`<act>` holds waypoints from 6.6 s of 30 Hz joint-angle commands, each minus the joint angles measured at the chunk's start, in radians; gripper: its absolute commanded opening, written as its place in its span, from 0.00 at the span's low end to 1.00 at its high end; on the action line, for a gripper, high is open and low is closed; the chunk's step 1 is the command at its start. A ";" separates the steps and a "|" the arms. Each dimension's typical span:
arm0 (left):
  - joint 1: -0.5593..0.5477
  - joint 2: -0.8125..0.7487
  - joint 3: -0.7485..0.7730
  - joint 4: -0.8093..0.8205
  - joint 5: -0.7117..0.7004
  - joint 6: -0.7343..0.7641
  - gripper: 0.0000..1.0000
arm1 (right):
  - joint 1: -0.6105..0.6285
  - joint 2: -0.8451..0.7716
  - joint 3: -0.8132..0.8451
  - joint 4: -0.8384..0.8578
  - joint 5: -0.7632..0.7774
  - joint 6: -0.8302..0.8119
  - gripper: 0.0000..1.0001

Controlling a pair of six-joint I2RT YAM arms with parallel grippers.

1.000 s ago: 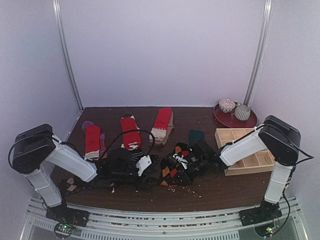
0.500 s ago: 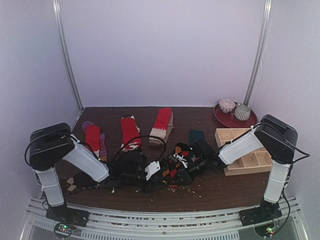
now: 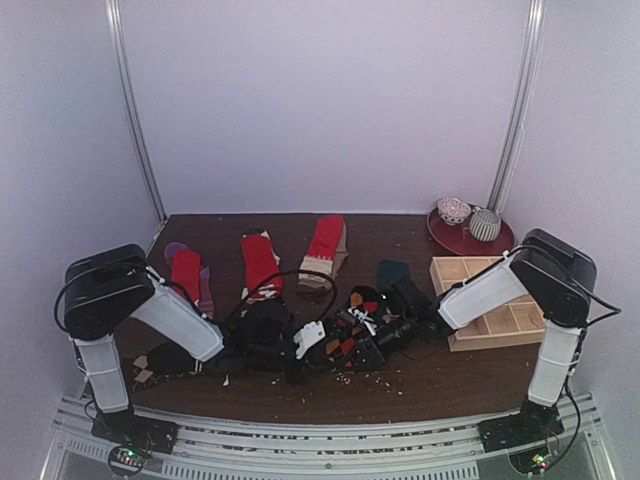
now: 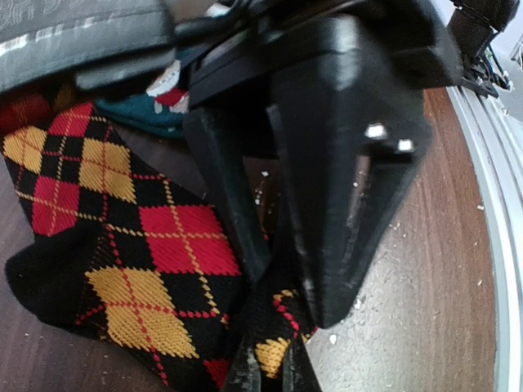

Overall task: Roll the socks
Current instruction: Roll the sock at the center of the board.

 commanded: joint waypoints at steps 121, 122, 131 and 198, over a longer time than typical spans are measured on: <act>0.117 0.028 0.078 -0.617 0.209 -0.305 0.00 | 0.377 -0.266 -0.266 0.387 0.878 -0.622 0.55; 0.117 0.025 0.075 -0.614 0.211 -0.306 0.00 | 0.377 -0.250 -0.255 0.381 0.878 -0.623 0.55; 0.117 0.012 0.057 -0.607 0.218 -0.298 0.00 | 0.354 -0.118 -0.200 0.322 0.878 -0.572 0.51; -0.028 -0.009 -0.020 -0.262 -0.117 -0.124 0.00 | 0.048 -0.075 -0.114 -0.071 0.177 -0.016 0.31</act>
